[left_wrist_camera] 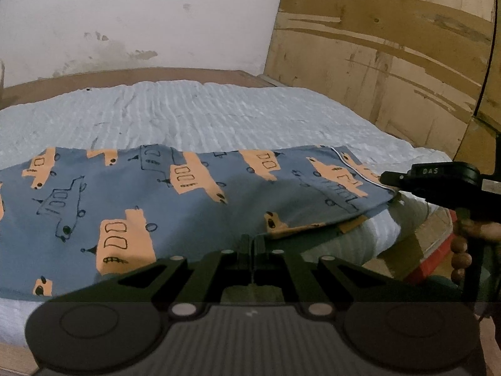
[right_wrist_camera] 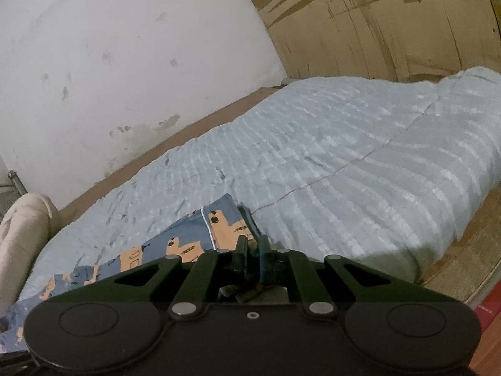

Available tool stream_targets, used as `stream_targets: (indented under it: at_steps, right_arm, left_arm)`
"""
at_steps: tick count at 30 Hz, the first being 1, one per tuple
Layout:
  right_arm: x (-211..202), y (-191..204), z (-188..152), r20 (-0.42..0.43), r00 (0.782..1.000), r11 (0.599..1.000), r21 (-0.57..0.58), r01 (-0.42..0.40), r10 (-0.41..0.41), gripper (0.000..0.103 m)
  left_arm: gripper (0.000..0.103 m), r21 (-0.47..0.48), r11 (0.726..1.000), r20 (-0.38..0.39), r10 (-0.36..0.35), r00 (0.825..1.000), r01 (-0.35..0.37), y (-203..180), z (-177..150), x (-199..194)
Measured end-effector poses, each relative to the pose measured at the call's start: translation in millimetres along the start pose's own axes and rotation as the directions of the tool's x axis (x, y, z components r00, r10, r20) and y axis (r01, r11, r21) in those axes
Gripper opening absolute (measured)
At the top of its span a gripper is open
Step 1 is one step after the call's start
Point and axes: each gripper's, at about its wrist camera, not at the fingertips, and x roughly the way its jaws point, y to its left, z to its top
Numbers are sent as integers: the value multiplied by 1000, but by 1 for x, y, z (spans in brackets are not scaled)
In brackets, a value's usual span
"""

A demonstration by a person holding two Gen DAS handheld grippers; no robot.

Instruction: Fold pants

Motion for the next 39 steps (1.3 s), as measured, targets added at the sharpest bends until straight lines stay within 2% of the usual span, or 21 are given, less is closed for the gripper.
stream_targets:
  at_steps: [3,4,6,8,10,12,14,16,19,22,24,27,29,31,36,39]
  right_arm:
    - [3,4,-4,-6,1000,998,-56,19,-19,6]
    - [2,6,-5,2,1000,996,-86,27,-27,7]
    - [-1,12,-6,21,998,989,-138,54,-51,15]
    - [-3,13,-5,38,997,985,-154,73,-68,24]
    - [-5,13,-4,46,997,985,-159,73,-67,34]
    - [-5,14,-5,39,997,983,-168,69,-64,50]
    - [-1,16,-8,21,997,977,-196,83,-80,56]
    - [3,18,-11,19,993,965,-234,115,-114,64]
    - [3,22,-12,35,988,950,-268,157,-153,73]
    - [0,31,-10,64,983,935,-305,181,-170,82]
    - [-3,40,-9,77,987,930,-333,158,-140,94]
    - [-6,61,-10,79,995,923,-374,93,-69,102]
    - [-4,78,-14,51,999,915,-404,23,-3,102]
    - [0,95,-19,15,999,900,-434,-40,52,102]
    - [15,142,-39,-73,984,852,-492,-179,164,102]
    - [25,173,-51,-128,967,820,-512,-254,220,102]
  left_arm:
    - [3,-14,1000,-3,-12,1000,12,1,0,0]
    - [8,-25,1000,-6,-17,1000,17,3,1,0]
    - [18,-61,997,-11,-36,999,36,6,2,-1]
    - [47,-104,993,-9,-53,999,52,11,4,-3]
    - [60,-140,989,11,-46,999,47,15,6,-7]
    - [66,-152,988,27,-22,999,26,16,7,-10]
    - [82,-157,987,36,25,999,-19,18,9,-10]
    - [86,-168,984,32,71,997,-65,23,9,-9]
    - [91,-188,978,31,99,995,-91,33,12,-9]
    - [99,-210,968,69,153,986,-135,48,19,-19]
    - [102,-227,956,100,211,972,-184,60,24,-28]
    - [102,-254,929,125,306,944,-268,85,30,-46]
    - [102,-268,906,122,369,921,-327,105,31,-58]
    - [102,-309,869,109,436,893,-386,130,29,-74]
    - [102,-391,787,95,551,829,-478,187,32,-112]
    - [102,-420,760,101,582,807,-495,221,40,-136]
